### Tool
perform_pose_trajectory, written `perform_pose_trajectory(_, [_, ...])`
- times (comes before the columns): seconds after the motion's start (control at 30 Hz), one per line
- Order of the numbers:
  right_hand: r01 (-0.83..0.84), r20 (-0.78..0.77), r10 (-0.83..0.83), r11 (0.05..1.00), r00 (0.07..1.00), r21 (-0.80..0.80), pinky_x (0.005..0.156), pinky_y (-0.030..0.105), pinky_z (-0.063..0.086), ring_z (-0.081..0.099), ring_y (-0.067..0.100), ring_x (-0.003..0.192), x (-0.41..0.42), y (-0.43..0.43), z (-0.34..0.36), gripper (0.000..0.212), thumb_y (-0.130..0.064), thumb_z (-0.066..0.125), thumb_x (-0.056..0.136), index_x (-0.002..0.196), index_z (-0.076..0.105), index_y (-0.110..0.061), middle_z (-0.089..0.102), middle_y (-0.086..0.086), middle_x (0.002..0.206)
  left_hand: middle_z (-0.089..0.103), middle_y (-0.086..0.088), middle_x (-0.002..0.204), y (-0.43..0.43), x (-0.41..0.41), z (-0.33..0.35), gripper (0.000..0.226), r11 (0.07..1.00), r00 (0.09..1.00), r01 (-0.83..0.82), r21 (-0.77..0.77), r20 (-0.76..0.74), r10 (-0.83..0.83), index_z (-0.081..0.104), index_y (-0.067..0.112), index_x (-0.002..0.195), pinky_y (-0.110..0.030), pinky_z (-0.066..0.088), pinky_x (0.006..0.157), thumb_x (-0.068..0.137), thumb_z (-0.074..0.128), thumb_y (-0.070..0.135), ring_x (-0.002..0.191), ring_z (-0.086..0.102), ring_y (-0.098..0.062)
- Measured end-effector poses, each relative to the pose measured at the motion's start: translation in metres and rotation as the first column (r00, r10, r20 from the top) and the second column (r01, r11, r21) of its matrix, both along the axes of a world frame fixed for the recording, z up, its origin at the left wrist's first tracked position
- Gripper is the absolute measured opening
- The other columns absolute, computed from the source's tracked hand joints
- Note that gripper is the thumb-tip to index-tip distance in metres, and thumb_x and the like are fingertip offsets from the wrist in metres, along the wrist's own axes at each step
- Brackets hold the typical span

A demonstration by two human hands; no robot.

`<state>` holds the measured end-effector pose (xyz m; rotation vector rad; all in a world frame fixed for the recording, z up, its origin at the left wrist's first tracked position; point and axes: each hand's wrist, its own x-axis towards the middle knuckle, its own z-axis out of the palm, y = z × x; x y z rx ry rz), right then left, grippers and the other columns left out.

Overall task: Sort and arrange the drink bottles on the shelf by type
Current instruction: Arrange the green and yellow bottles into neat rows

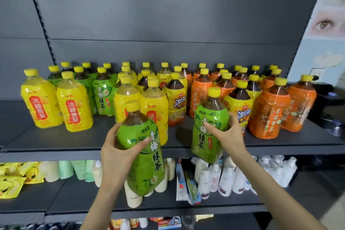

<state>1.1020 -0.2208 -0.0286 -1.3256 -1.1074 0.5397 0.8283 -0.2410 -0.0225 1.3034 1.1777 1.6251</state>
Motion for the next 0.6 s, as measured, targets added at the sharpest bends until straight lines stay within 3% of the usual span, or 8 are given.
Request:
perform_pose_trajectory(0.07, [0.014,-0.008,-0.014,1.000,1.000,-0.003,0.087,0.046,0.054,0.064,0.017,0.100,-0.003,-0.021,0.002,0.086,-0.051,0.084,0.047,0.119,0.048,-0.021,0.064,-0.002,0.110,0.065,-0.001,0.111,-0.004,-0.009,-0.001,0.087,1.000,1.000,0.016,-0.002,0.003,-0.016,0.052,0.020,0.128,-0.040,0.054,0.085,0.047,0.083,0.031,0.098,0.065,-0.014])
perform_pose_trajectory(0.17, [0.012,0.008,-0.012,1.000,1.000,-0.001,0.085,0.041,0.055,0.065,0.014,0.098,-0.006,-0.051,0.005,0.088,-0.049,0.089,0.047,0.121,0.050,-0.021,0.065,-0.002,0.110,0.065,0.000,0.111,-0.010,-0.015,-0.002,0.083,1.000,0.999,0.029,0.004,0.026,-0.030,0.052,0.022,0.125,-0.036,0.053,0.083,0.049,0.083,0.030,0.098,0.064,-0.013])
perform_pose_trajectory(0.33, [-0.011,0.058,0.010,1.000,0.998,0.012,0.076,0.026,0.055,0.066,0.003,0.088,-0.009,-0.085,0.007,0.061,-0.025,0.085,0.065,0.116,0.051,-0.023,0.066,-0.006,0.105,0.063,0.011,0.105,-0.024,-0.022,-0.009,0.071,1.000,0.998,0.027,-0.001,0.059,-0.027,0.050,0.028,0.120,-0.022,0.052,0.073,0.060,0.085,0.015,0.088,0.063,0.001])
perform_pose_trajectory(0.43, [-0.035,0.073,0.034,0.999,0.997,0.017,0.071,0.022,0.053,0.066,0.003,0.087,-0.012,-0.093,0.011,0.058,-0.027,0.083,0.065,0.113,0.051,-0.025,0.066,-0.006,0.105,0.062,0.011,0.104,-0.036,-0.029,-0.008,0.069,1.000,0.999,0.008,0.005,0.039,-0.008,0.050,0.026,0.122,-0.008,0.049,0.058,0.064,0.083,0.008,0.077,0.063,0.010])
perform_pose_trajectory(0.5, [-0.082,0.061,0.081,0.996,0.995,0.016,0.068,0.020,0.053,0.066,0.002,0.086,-0.014,-0.095,0.013,0.059,-0.034,0.083,0.061,0.110,0.052,-0.027,0.067,-0.006,0.103,0.063,0.008,0.106,-0.044,-0.034,-0.008,0.070,1.000,0.999,-0.013,0.002,0.030,0.013,0.050,0.027,0.121,-0.010,0.050,0.061,0.062,0.084,0.010,0.082,0.063,0.006])
perform_pose_trajectory(0.6, [-0.131,0.030,0.131,0.991,0.991,-0.002,0.070,0.022,0.053,0.067,0.002,0.085,-0.021,-0.097,0.017,0.061,-0.037,0.085,0.056,0.107,0.053,-0.030,0.067,-0.006,0.102,0.065,0.003,0.107,-0.060,-0.046,-0.005,0.073,0.997,0.997,-0.071,-0.024,0.021,0.072,0.052,0.029,0.120,-0.026,0.052,0.075,0.055,0.085,0.023,0.093,0.064,-0.008])
